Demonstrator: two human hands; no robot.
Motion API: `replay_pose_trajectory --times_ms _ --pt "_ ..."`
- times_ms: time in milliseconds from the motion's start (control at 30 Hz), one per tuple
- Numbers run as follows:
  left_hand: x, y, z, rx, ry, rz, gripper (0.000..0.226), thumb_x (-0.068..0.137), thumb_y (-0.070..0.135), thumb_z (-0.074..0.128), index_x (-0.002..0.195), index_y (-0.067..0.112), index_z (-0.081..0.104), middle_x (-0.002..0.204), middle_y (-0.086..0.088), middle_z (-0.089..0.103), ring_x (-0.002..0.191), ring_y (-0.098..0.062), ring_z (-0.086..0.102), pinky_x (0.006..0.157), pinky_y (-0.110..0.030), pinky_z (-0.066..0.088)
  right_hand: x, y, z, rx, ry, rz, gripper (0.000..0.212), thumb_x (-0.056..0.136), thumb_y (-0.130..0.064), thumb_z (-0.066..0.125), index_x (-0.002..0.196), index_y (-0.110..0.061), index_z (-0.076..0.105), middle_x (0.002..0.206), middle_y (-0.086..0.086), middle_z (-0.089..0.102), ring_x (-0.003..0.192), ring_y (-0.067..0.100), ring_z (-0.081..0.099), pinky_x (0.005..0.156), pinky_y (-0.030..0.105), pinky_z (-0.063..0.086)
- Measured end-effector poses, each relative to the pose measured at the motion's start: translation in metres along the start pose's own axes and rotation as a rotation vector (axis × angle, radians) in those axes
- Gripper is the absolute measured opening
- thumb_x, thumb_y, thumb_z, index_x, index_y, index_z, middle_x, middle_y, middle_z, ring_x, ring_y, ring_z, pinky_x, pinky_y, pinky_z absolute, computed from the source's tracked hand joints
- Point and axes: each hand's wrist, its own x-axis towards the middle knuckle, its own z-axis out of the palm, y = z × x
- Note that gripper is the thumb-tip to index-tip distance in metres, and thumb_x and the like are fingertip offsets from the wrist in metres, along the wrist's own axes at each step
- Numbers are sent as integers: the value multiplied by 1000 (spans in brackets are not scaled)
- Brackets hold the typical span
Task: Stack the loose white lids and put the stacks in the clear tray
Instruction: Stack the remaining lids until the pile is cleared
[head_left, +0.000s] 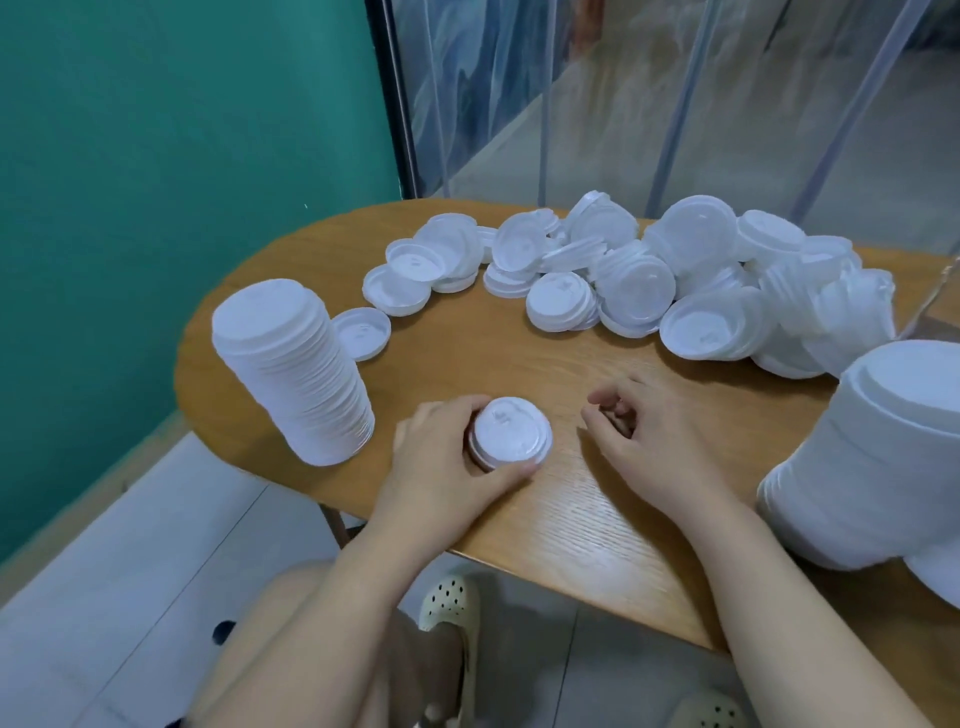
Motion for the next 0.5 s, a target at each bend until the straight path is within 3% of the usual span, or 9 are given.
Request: replay_pose_trajectory --times_ms 133,200,267,367,500 --pt "3 -3 2 94 33 84 67 79 70 71 133 36 54 129 23 51 126 -4 39 109 -28 25 2 -14 -3 73 -24 0 6 96 -25 71 100 -21 74 90 -14 62 87 -11 56 71 6 40" --pt "1 -5 4 117 67 80 67 81 70 67 136 33 53 130 21 49 126 -4 38 105 -24 21 13 -27 -3 125 -57 -43 6 97 -21 71 100 -18 74 90 -14 63 81 -13 56 70 4 41" --pt "1 -7 4 123 104 61 66 81 71 64 134 33 53 126 20 49 123 -6 39 102 -22 20 34 -40 2 121 -131 -113 5 97 -24 70 101 -23 74 95 -13 64 88 -10 57 74 9 41" --pt "6 -12 0 118 137 18 69 77 75 56 132 34 54 124 19 50 120 -8 40 101 -24 23 76 -51 23 43 -258 -226 11 98 -31 69 107 -29 74 105 -16 64 102 1 57 82 20 41" --pt "9 -18 -5 88 178 -15 58 81 66 68 128 35 54 121 20 50 115 -8 41 100 -25 30 124 -74 70 15 -359 -348 15 97 -28 71 112 -27 74 108 -10 65 99 5 58 81 18 39"
